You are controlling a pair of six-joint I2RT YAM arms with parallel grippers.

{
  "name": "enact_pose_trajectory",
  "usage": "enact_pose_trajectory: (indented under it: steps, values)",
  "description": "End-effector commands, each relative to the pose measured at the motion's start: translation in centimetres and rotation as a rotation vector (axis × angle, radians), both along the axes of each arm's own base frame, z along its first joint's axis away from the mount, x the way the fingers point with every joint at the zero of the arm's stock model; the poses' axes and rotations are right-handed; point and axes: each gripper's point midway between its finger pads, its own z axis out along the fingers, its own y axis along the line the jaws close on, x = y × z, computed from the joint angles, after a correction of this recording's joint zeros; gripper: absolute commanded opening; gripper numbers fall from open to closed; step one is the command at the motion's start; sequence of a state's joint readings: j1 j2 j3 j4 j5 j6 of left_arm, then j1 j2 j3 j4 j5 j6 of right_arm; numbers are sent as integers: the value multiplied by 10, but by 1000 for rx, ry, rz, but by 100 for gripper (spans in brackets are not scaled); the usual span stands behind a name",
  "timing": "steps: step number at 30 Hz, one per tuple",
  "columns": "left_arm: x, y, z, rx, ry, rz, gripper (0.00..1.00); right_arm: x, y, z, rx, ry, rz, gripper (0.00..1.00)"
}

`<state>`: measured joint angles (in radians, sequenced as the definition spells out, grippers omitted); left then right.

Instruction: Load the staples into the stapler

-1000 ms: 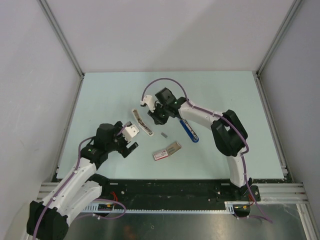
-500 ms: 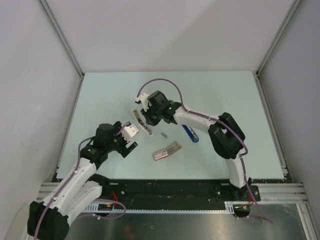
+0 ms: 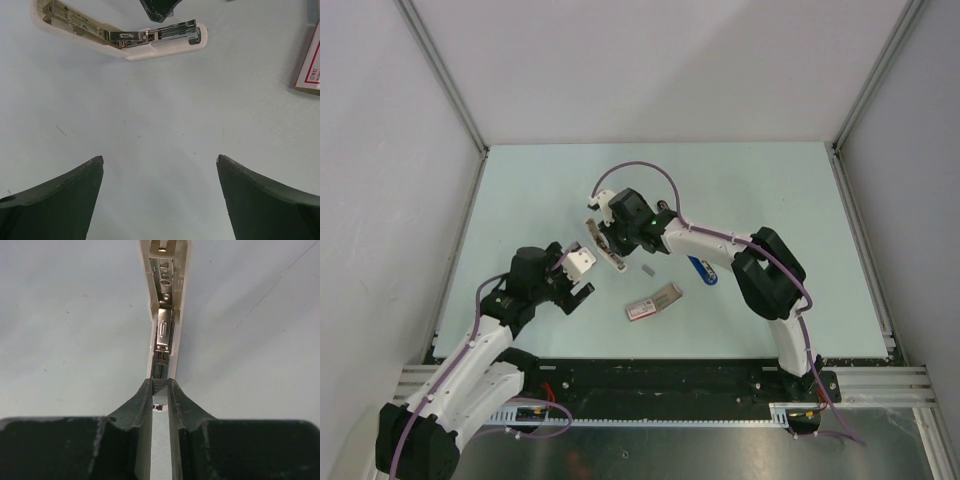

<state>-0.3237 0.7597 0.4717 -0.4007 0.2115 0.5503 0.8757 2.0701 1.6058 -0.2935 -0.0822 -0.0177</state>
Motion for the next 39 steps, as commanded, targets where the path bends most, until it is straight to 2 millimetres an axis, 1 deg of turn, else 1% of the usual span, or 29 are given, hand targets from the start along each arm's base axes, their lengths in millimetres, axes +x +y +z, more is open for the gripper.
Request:
enact_pose_trajectory:
  steps: [1,6,13,28,39]
  values:
    - [6,2,3,1,-28,8,100,7,9,7,26,-19,-38,9]
    - [6,2,3,0,-28,9,99,7,9,-2,10,-12,-40,9]
    - [6,2,2,-2,-25,7,99,6,10,-7,6,4,-40,8]
    - [6,2,3,-4,-28,6,100,4,13,-2,14,4,-41,8]
    - [6,2,3,-3,-29,8,99,1,14,-4,18,24,-43,7]
